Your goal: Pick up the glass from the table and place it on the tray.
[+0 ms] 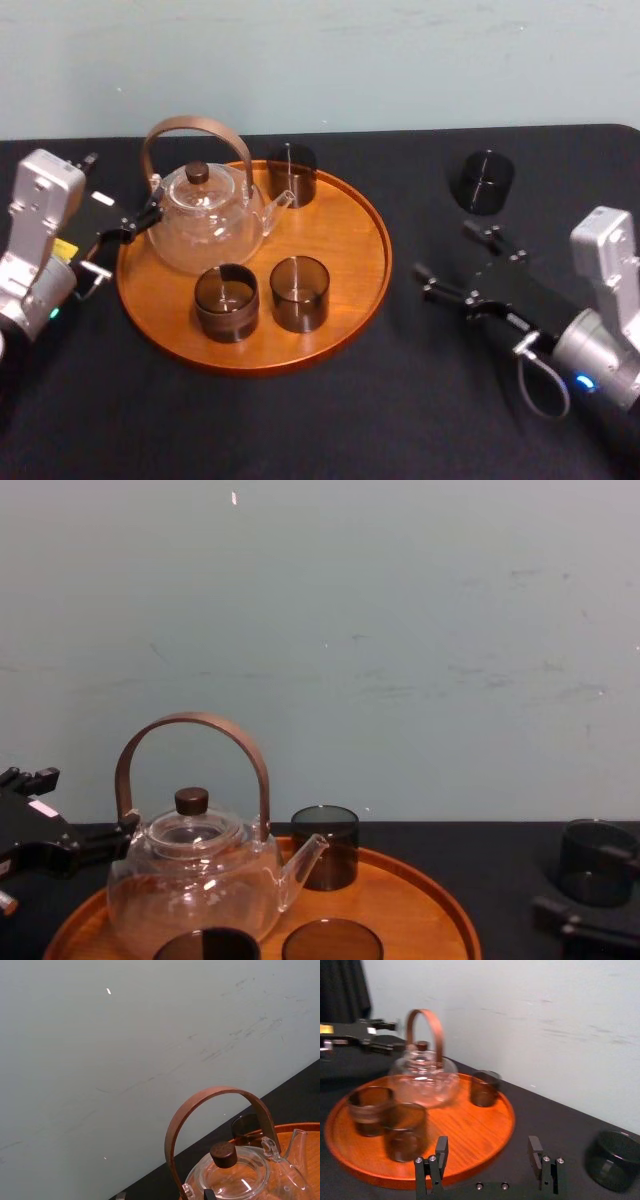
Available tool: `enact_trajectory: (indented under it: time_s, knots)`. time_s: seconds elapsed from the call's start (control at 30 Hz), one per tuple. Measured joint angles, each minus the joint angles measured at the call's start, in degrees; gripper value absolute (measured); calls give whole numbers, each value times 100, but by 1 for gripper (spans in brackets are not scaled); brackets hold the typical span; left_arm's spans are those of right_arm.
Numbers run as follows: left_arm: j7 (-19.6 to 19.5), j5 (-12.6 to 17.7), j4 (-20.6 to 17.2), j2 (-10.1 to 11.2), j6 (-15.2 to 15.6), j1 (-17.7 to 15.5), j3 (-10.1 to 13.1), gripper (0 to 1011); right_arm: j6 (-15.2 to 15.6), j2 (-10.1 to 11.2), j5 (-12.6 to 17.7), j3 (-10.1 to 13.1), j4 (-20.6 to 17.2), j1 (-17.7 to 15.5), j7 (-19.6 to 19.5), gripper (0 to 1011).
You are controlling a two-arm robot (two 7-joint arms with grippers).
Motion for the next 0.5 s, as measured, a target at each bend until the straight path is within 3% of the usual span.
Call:
enact_trajectory:
  time_s: [0.2,0.5]
  knots:
    - [0,0,0,0,0,0,0,1009,22,8,86,352,169,-25,-131,1002]
    - [0,0,0,0,0,0,0,1009,54,-28,117,654,411,0,-214,1002]
